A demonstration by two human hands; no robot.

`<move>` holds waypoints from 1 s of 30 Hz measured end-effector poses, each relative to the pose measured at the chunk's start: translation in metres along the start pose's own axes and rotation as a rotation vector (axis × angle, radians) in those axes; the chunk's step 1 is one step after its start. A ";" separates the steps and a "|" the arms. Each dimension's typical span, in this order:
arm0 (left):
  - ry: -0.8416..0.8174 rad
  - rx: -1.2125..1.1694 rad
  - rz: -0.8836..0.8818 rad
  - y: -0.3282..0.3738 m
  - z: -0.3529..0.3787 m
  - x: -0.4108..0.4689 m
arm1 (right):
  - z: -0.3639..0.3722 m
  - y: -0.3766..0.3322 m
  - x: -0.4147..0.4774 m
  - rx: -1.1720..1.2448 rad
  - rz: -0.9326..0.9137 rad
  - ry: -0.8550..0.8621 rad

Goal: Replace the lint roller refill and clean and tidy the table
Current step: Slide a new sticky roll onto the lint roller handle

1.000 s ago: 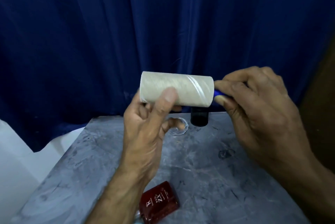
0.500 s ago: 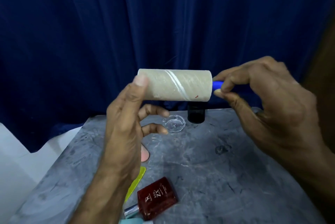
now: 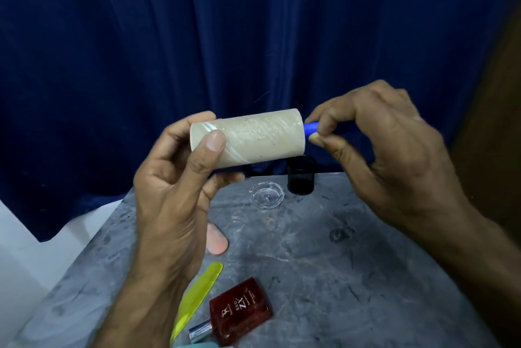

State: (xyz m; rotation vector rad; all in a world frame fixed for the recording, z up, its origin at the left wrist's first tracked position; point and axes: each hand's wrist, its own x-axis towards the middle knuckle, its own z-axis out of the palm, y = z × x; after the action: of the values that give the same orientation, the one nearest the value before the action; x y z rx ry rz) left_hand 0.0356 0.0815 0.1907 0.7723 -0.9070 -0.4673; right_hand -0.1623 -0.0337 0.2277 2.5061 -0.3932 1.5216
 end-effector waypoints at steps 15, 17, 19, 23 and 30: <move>-0.318 0.170 -0.393 -0.097 -0.055 -0.008 | 0.059 -0.002 -0.122 0.119 0.446 -0.747; -0.339 0.276 -0.499 -0.131 -0.064 -0.009 | 0.075 -0.009 -0.152 0.069 0.544 -0.770; -0.340 0.464 -0.536 -0.162 -0.072 -0.010 | 0.092 -0.017 -0.174 -0.015 0.639 -0.777; -0.525 1.040 -0.423 -0.199 -0.085 -0.007 | 0.125 -0.024 -0.194 -0.206 0.788 -0.830; -0.831 1.408 -0.417 -0.226 -0.082 -0.006 | 0.148 -0.017 -0.186 -0.281 0.809 -0.898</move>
State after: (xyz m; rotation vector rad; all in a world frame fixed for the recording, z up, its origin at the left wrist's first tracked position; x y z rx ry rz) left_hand 0.0907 -0.0275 -0.0161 2.1645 -1.8955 -0.4750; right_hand -0.1145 -0.0368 -0.0054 2.7512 -1.7483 0.2591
